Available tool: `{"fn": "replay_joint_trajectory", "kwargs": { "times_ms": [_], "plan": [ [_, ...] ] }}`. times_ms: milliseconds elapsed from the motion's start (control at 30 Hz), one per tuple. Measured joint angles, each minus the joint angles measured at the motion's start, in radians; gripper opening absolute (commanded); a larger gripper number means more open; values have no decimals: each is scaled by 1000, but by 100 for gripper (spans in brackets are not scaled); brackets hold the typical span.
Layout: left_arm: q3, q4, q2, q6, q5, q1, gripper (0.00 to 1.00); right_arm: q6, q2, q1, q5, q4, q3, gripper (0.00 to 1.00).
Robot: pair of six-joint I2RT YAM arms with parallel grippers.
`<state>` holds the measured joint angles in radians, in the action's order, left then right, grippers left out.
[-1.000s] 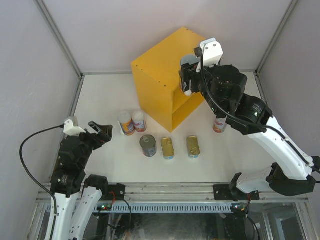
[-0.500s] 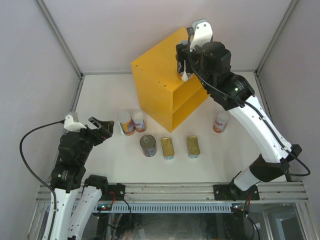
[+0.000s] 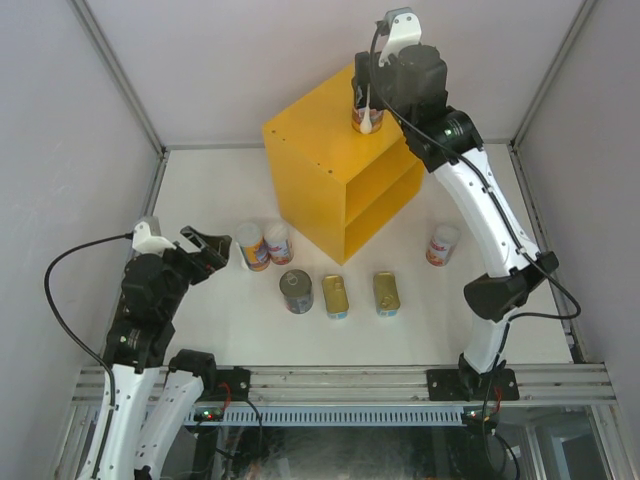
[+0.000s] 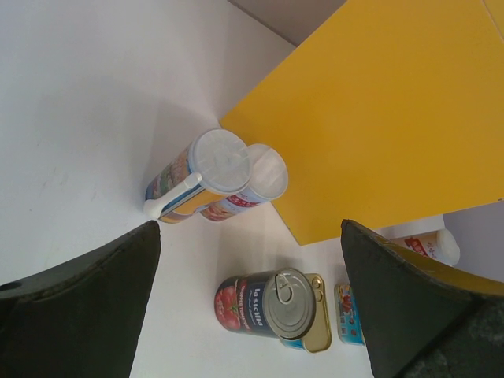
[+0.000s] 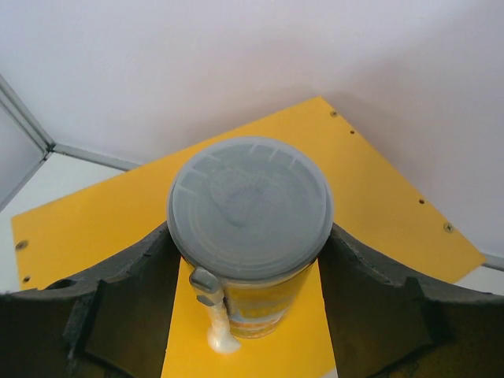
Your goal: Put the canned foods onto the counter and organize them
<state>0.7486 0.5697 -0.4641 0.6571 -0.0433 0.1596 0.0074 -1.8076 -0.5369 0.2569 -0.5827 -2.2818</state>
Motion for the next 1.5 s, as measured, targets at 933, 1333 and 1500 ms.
{"fn": "replay_joint_trajectory", "kwargs": {
  "times_ms": [933, 1333, 1500],
  "plan": [
    [-58, -92, 85, 32, 30, 0, 99, -13, -268, 74, -79, 225, -201, 20],
    [-81, -93, 105, 32, 73, 0, 99, -15, -283, 71, -54, 258, -201, 82],
    [-81, -97, 105, 33, 78, 0, 99, -12, -283, 72, -47, 254, -201, 89]
  ]
}}
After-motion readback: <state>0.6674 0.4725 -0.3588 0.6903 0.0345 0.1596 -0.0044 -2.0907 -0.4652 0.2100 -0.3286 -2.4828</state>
